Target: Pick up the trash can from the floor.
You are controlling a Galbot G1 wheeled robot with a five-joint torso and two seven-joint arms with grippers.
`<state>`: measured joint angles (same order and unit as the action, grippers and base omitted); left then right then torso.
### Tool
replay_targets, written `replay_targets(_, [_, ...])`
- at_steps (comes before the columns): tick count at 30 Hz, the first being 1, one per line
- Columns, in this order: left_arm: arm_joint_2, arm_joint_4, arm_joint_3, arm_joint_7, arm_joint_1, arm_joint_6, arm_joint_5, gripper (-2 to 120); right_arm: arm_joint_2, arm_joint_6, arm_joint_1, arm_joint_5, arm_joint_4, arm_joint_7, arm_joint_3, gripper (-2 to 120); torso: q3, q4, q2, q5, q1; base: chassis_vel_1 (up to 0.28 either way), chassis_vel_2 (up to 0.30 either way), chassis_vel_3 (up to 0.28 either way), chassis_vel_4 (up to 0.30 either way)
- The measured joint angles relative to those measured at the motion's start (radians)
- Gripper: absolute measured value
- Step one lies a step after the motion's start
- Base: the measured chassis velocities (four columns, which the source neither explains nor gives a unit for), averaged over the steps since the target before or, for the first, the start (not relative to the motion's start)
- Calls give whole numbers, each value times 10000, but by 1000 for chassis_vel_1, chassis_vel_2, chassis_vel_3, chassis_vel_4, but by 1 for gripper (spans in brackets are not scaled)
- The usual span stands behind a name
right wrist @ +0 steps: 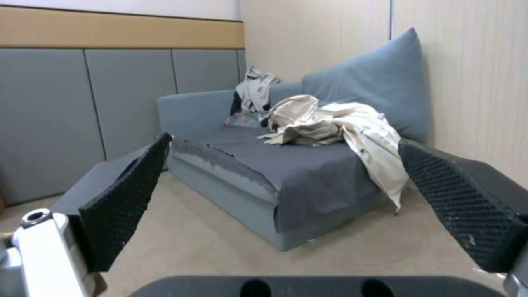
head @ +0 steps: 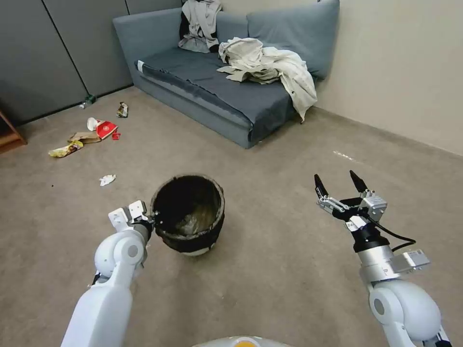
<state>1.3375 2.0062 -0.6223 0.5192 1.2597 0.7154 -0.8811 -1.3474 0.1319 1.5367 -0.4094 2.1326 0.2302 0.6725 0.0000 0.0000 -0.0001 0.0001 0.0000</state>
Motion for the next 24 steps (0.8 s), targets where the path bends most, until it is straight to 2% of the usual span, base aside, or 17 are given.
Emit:
replay_targets(1, [0, 0, 0, 0, 0, 0, 0, 2, 0, 0, 0, 0, 0, 0, 0, 100, 0, 0, 0, 0, 0, 0, 0, 0, 0])
replay_targets(3, [0, 655, -170, 83, 296, 142, -207, 2, 13, -6, -1, -3, 40, 2, 0, 100, 0, 0, 0, -1, 0, 0, 0, 0, 0])
replay_targets(4, [0, 655, -170, 83, 296, 142, -207, 2, 13, -6, -1, -3, 40, 2, 0, 100, 0, 0, 0, -1, 0, 0, 0, 0, 0])
replay_targets(6, [4, 1473, -378, 152, 630, 200, -461, 2, 37, -12, -1, -19, 66, 10, 3, 100, -1, 1, 1, 0, 0, 0, 0, 0, 0])
replay_targets(8, [12, 1887, -492, 174, 763, 208, -583, 2, 41, -14, -1, -28, 76, 26, 4, 100, -1, 1, 0, -1, 0, 0, 0, 0, 0])
replay_targets(12, [52, 2330, -623, 192, 924, 210, -693, 2, 35, -14, 3, -31, 81, 41, -20, 100, -1, 0, 0, -1, 0, 0, 0, 0, 0])
replay_targets(24, [135, 2480, -617, 181, 1028, 210, -698, 2, 63, -7, 22, -53, 105, 66, -41, 100, -1, 0, 0, -2, 0, 0, 0, 0, 0])
